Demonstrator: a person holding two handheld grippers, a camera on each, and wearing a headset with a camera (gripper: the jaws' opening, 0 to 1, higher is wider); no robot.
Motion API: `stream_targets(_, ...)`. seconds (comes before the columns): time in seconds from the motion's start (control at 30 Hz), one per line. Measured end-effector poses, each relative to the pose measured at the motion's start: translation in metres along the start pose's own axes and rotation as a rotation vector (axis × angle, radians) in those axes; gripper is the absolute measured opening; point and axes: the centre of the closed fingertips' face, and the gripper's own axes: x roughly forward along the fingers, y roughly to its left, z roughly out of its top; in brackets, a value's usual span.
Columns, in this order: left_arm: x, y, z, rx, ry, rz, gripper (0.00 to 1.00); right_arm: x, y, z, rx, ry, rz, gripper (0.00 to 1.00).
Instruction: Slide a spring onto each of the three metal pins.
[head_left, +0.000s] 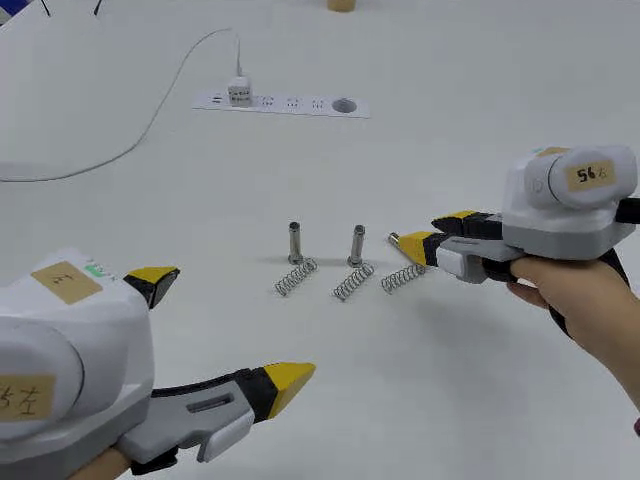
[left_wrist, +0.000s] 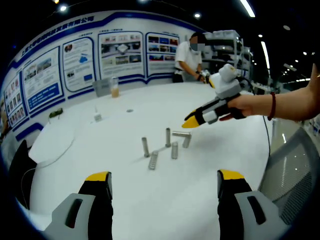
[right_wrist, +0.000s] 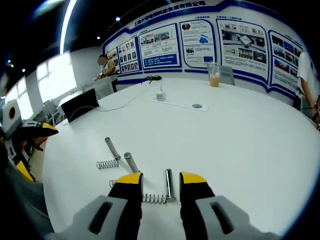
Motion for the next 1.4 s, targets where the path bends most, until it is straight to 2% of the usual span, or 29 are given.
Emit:
stream_targets(0.93, 0.004, -0.002, -0.004, 0.017, 0.004, -0.018, 0.87, 0.049, -0.007, -0.018, -0.006, 0.090, -0.013, 0.14)
stream_targets(1.23, 0.003, -0.003, -0.005, 0.022, 0.009, -0.023, 0.87, 0.054, -0.009, -0.024, -0.029, 0.134, -0.026, 0.11)
stream_targets(1.4, 0.003, -0.002, -0.005, 0.021, 0.008, -0.022, 0.87, 0.054, -0.009, -0.025, -0.041, 0.137, -0.019, 0.09)
